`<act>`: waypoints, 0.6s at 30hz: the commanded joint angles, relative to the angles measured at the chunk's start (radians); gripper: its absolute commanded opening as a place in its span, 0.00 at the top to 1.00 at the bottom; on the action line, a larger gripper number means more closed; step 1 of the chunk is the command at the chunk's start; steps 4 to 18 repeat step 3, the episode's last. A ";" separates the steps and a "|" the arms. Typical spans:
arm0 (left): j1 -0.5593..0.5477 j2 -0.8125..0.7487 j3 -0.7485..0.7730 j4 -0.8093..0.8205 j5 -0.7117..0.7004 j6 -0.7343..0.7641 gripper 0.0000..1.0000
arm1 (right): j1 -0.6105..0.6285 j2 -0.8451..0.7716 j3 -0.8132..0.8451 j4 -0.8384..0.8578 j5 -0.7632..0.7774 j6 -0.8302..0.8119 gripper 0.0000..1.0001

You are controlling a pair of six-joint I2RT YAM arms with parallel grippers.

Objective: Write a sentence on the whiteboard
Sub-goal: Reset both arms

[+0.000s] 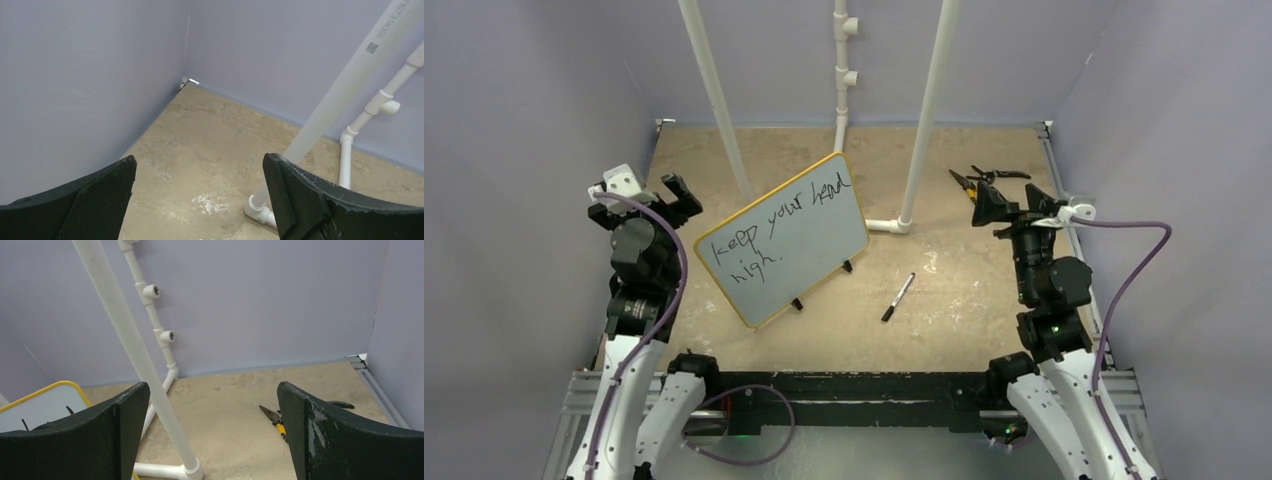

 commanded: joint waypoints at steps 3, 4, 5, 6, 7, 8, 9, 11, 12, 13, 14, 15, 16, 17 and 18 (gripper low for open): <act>0.003 -0.006 0.030 0.022 -0.038 -0.023 0.02 | -0.003 -0.012 0.002 0.022 0.021 -0.021 0.01; 0.003 -0.006 0.030 0.022 -0.038 -0.023 0.02 | -0.003 -0.012 0.002 0.022 0.021 -0.021 0.01; 0.003 -0.006 0.030 0.022 -0.038 -0.023 0.02 | -0.003 -0.012 0.002 0.022 0.021 -0.021 0.01; 0.003 -0.006 0.030 0.022 -0.038 -0.023 0.02 | -0.003 -0.012 0.002 0.022 0.021 -0.021 0.01; 0.003 -0.006 0.030 0.022 -0.038 -0.023 0.02 | -0.003 -0.012 0.002 0.022 0.021 -0.021 0.01; 0.003 -0.006 0.030 0.022 -0.038 -0.023 0.02 | -0.003 -0.012 0.002 0.022 0.021 -0.021 0.01; 0.003 -0.006 0.030 0.022 -0.038 -0.023 0.02 | -0.003 -0.012 0.002 0.022 0.021 -0.021 0.01; 0.003 -0.006 0.030 0.022 -0.038 -0.023 0.02 | -0.003 -0.012 0.002 0.022 0.021 -0.021 0.01; 0.003 -0.006 0.030 0.022 -0.038 -0.023 0.02 | -0.003 -0.012 0.002 0.022 0.021 -0.021 0.01; 0.003 -0.006 0.030 0.022 -0.038 -0.023 0.02 | -0.003 -0.012 0.002 0.022 0.021 -0.021 0.01; 0.003 -0.006 0.030 0.022 -0.038 -0.023 0.02 | -0.003 -0.012 0.002 0.022 0.021 -0.021 0.01; 0.003 -0.006 0.030 0.022 -0.038 -0.023 0.02 | -0.003 -0.012 0.002 0.022 0.021 -0.021 0.01; 0.003 -0.006 0.030 0.022 -0.038 -0.023 0.02 | -0.003 -0.012 0.002 0.022 0.021 -0.021 0.01; 0.003 -0.006 0.030 0.022 -0.038 -0.023 0.02 | -0.003 -0.012 0.002 0.022 0.021 -0.021 0.01; 0.003 -0.006 0.030 0.022 -0.038 -0.023 0.02 | -0.003 -0.012 0.002 0.022 0.021 -0.021 0.01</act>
